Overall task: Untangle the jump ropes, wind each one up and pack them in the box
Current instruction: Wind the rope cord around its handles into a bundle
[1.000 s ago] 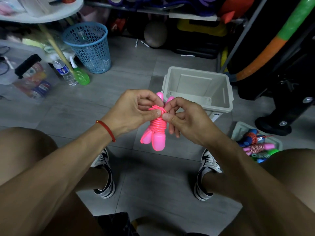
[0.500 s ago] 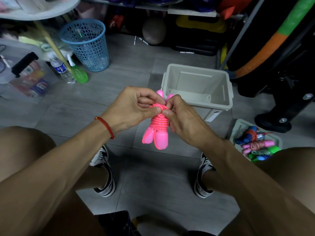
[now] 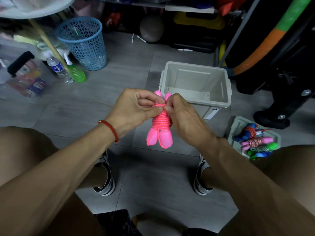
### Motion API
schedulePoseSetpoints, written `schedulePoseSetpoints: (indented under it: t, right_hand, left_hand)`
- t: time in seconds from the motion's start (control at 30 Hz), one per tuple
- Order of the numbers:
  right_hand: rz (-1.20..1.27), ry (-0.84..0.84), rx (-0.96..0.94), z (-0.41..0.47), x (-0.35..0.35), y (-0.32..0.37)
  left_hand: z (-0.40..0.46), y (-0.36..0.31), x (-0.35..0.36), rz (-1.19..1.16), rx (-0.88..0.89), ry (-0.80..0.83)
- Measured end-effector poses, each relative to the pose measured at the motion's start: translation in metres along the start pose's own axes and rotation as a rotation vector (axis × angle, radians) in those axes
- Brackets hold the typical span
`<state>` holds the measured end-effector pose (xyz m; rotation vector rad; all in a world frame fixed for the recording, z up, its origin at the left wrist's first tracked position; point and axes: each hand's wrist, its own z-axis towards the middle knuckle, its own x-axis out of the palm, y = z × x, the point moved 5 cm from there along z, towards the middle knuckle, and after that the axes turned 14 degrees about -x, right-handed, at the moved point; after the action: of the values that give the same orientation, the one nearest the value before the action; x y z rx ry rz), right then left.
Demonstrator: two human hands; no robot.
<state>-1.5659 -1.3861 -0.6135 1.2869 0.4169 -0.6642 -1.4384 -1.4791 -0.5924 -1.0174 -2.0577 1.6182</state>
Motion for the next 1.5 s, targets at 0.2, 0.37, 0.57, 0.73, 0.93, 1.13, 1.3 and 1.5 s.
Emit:
schedulePoseSetpoints:
  t: [0.2, 0.37, 0.57, 0.73, 0.93, 1.13, 1.3, 1.5]
  right_hand:
    - [-0.197, -0.034, -0.083, 0.002, -0.006, 0.016]
    - [-0.202, -0.041, -0.093, 0.003, -0.011, 0.019]
    - [-0.158, -0.114, -0.193, 0.003, -0.016, 0.022]
    - [-0.055, -0.186, -0.128, 0.001, -0.019, 0.021]
    - [0.029, -0.319, -0.017, -0.003, -0.018, 0.019]
    - [0.322, -0.368, 0.086, -0.003, -0.022, 0.011]
    - [0.287, -0.252, 0.052, -0.002, -0.021, 0.01]
    - [-0.056, -0.121, -0.055, -0.002, -0.025, 0.015]
  left_hand:
    - [0.0, -0.002, -0.002, -0.073, -0.05, 0.009]
    - [-0.003, 0.002, -0.003, -0.159, -0.102, 0.017]
    - [-0.006, 0.002, -0.001, -0.12, -0.058, 0.001]
    - [-0.006, 0.0, 0.003, -0.111, -0.036, -0.024]
    - [-0.002, 0.0, 0.002, -0.065, 0.025, -0.125]
    - [-0.001, -0.006, 0.003, 0.091, 0.112, -0.143]
    - [0.0, -0.005, 0.007, 0.145, 0.141, -0.075]
    - [0.001, -0.003, 0.011, 0.125, 0.126, 0.086]
